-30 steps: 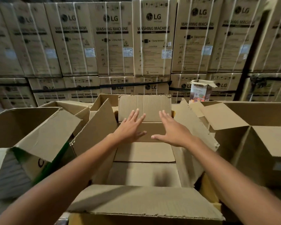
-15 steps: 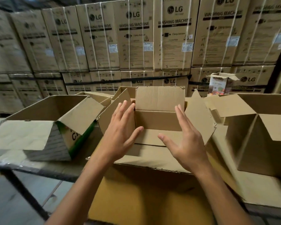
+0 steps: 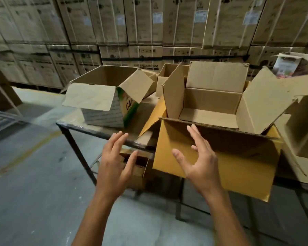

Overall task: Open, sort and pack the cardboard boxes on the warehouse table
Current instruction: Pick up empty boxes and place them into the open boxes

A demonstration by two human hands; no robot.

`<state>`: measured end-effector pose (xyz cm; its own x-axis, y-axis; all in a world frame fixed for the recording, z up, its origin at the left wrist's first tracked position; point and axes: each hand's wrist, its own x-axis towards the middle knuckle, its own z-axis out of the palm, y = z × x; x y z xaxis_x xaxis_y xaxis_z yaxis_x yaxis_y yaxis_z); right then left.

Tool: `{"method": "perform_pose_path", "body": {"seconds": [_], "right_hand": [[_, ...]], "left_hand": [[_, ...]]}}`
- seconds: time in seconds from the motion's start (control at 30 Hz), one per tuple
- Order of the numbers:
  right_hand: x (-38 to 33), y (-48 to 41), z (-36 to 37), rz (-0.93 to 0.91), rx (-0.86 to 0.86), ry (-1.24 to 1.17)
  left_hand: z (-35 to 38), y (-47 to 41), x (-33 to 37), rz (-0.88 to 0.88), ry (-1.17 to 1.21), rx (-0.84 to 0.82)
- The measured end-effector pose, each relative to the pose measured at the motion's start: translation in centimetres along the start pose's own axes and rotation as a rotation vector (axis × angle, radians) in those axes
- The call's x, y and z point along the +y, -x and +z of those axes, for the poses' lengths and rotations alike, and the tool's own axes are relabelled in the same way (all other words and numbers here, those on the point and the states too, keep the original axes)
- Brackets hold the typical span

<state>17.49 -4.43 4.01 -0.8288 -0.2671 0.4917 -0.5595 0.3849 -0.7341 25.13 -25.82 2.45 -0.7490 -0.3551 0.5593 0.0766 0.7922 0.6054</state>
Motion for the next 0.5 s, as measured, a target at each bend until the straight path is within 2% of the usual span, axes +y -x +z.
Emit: {"method": "perform_pose_path", "body": {"seconds": [0.13,0.3,0.5], "right_hand": [[-2.5,4.7,8.4,0.061,-0.129,-0.071],[-5.1,9.6,18.6,0.129,-0.332,-0.045],[-7.9,13.2,27.5,0.169,-0.561,0.021]], "left_hand": [[-5.5,5.4,-6.9,-0.109,-0.074,-0.022],[-11.0,10.8,-15.5,-0.216,-0.135,-0.064],[-15.7,15.8,-22.4,-0.365,-0.198,-0.078]]}}
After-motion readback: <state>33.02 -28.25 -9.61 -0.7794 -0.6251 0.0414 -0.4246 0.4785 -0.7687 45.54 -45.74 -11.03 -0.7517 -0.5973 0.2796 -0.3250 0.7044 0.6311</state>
